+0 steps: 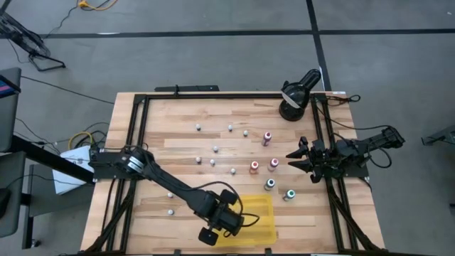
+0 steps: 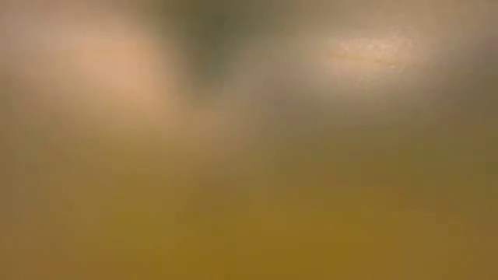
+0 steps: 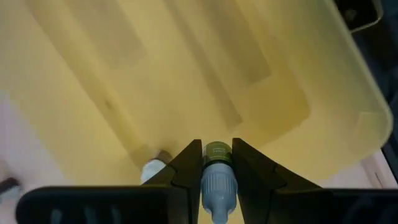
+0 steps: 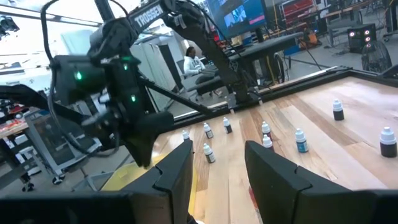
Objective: Pick & Place food coloring
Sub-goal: Put the small light green food coloring bottle in the yellow bin
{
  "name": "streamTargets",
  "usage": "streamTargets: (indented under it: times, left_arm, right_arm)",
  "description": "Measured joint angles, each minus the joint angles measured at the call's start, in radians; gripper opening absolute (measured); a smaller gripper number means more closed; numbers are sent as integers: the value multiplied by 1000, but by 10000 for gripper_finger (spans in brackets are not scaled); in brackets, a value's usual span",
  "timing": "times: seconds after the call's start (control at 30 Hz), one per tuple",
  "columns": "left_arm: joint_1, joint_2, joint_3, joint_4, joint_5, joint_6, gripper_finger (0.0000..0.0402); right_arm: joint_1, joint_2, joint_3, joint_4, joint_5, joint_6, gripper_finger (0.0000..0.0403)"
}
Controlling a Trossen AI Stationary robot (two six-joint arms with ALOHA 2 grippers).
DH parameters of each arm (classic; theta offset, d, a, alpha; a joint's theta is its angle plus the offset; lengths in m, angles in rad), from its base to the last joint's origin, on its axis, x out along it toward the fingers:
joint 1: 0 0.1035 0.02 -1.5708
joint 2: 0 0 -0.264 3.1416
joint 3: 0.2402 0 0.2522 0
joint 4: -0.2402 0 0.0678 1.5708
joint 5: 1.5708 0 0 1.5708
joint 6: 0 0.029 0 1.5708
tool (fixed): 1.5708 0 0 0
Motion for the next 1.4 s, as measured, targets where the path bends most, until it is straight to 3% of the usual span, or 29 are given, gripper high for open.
streamTargets:
  times: [0.5, 1.17, 1.4]
  left_arm:
    - [-3, 81, 1, -8, -11, -150, 66]
    - [10, 122, 1, 4, -32, -209, 66]
    - [10, 122, 1, 12, -37, -215, 86]
  right_arm:
    - [0, 0, 0, 1, 0, 0, 137]
    - [0, 0, 0, 0, 0, 0, 139]
    - [0, 0, 0, 0, 0, 0, 137]
